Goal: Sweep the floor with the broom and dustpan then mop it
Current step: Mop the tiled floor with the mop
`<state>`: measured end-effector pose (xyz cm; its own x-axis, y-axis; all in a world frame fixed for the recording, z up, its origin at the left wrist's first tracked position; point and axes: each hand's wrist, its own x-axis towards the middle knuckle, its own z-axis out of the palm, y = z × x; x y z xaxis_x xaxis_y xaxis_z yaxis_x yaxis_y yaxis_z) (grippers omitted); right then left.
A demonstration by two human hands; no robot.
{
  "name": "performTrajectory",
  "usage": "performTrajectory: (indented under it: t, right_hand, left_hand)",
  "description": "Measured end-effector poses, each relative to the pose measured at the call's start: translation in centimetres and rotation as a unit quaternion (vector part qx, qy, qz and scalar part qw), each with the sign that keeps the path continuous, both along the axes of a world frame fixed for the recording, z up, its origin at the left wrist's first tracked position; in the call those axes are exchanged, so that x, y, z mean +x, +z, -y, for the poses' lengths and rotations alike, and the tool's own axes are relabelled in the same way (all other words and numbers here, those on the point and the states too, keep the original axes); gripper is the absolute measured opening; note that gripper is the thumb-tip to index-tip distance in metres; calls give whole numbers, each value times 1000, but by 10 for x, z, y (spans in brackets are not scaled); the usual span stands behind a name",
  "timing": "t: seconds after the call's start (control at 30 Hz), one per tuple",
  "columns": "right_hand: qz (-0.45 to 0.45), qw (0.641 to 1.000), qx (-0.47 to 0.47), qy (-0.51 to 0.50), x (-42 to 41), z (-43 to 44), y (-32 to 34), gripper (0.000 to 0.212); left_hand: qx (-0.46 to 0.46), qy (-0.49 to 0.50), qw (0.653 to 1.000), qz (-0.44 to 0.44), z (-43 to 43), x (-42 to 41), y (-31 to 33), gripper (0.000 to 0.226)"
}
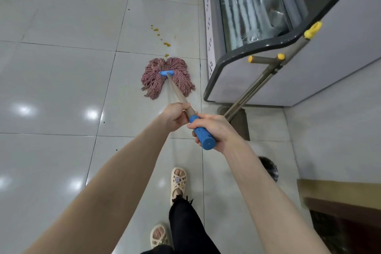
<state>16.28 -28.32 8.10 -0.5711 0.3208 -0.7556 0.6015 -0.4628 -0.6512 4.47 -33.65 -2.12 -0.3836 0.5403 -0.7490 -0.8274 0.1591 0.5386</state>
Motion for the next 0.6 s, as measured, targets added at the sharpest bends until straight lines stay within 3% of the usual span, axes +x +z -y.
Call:
performTrajectory:
  t: [0.43, 0.6]
  right_hand:
    - [1, 1000, -17, 26, -181, -110, -6, 48]
    - [4, 999, -15, 30, -253, -137, -6, 58]
  left_hand:
    - [-45, 32, 998, 0, -102, -180, -1, 17]
    - [-33, 43, 999, 7, -126, -251, -4, 16]
